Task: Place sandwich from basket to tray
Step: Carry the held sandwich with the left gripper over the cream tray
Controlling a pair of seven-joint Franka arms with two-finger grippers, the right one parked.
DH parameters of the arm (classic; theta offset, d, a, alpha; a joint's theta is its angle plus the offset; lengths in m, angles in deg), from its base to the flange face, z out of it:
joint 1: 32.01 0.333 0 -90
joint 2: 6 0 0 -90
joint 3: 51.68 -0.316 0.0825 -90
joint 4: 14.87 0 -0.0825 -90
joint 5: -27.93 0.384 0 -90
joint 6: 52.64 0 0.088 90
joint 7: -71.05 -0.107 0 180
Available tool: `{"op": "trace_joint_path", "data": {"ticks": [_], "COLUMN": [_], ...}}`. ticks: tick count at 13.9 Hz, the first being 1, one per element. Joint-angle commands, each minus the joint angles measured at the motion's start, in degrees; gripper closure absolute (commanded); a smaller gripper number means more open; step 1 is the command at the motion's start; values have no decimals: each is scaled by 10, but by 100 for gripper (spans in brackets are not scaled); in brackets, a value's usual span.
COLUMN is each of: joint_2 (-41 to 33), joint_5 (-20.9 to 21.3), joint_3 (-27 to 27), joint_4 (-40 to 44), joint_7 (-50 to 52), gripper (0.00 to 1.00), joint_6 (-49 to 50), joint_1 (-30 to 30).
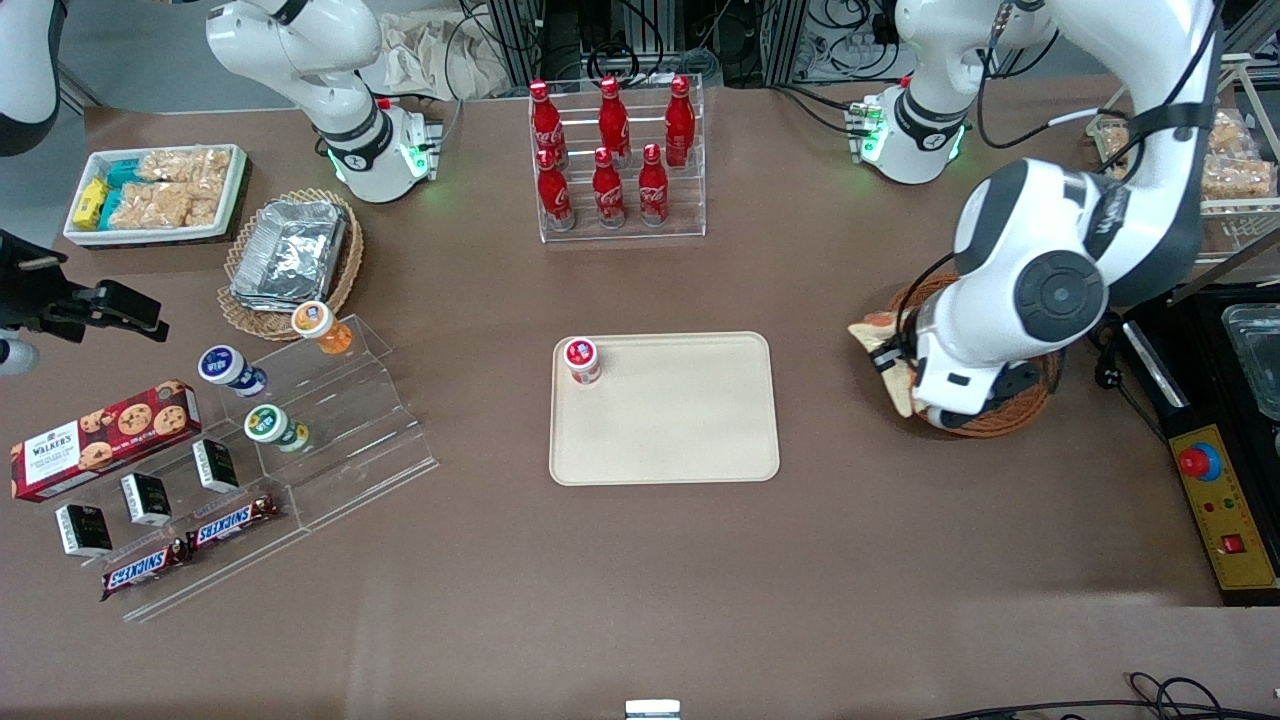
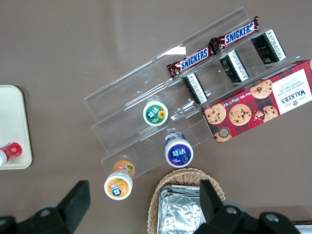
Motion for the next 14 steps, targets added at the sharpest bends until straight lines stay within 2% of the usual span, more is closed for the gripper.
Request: {"op": "trace_joint_path", "data": {"ticks": [1, 6, 10, 14], "joint_2": [47, 103, 147, 184], "joint_5": [7, 11, 42, 114], "joint_3": [5, 5, 5, 6], "joint_4": [42, 41, 41, 41], "joint_7": [44, 61, 58, 52], "gripper": [75, 75, 75, 75], "joint_6": [-16, -110, -171, -208], "joint_1": [-22, -71, -108, -139]}}
